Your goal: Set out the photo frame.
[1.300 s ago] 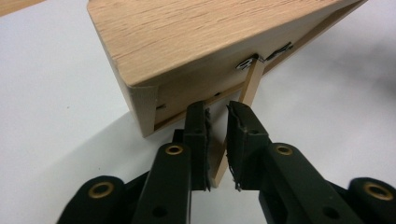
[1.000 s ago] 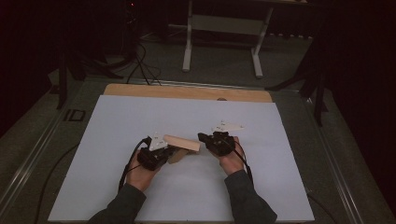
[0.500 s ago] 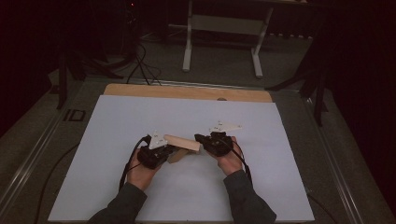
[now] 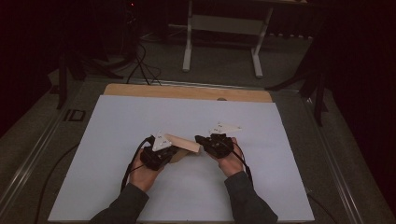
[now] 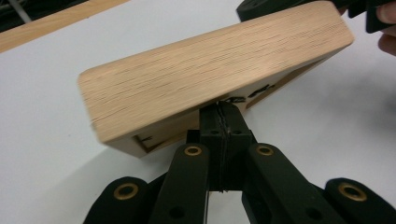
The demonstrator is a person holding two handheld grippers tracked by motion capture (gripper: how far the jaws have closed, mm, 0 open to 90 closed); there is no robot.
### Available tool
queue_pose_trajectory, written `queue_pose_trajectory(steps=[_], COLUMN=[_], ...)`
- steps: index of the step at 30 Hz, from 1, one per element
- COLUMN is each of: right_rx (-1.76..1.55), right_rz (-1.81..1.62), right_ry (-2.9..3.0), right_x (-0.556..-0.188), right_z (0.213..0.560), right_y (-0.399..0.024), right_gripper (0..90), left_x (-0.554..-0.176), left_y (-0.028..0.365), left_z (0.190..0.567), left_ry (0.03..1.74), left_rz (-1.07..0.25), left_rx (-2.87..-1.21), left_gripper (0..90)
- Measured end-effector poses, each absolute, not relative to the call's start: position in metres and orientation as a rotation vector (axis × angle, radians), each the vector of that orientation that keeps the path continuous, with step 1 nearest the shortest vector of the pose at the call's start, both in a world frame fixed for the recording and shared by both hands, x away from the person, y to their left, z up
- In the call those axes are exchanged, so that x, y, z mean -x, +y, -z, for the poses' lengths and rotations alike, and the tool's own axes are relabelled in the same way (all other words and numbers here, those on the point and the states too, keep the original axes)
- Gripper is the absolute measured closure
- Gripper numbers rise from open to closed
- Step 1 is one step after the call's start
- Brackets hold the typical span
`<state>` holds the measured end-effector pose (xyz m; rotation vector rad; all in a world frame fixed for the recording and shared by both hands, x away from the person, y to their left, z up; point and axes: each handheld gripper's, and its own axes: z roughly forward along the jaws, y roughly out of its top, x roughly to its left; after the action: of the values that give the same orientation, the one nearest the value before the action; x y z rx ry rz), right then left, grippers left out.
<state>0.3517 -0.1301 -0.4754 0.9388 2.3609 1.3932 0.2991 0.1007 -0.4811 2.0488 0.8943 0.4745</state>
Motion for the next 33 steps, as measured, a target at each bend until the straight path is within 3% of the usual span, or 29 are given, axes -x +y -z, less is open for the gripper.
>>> queue_pose_trajectory(steps=[33], right_rx=[-0.855], right_rz=[-1.356], right_ry=[2.39], right_x=[-0.335], right_z=[0.474], right_y=[-0.127], right_gripper=[89.8], left_x=[-0.305], left_y=[0.088], left_z=[0.486], left_ry=[0.894], left_rz=[-0.444], left_rx=[-2.085], left_gripper=[89.4])
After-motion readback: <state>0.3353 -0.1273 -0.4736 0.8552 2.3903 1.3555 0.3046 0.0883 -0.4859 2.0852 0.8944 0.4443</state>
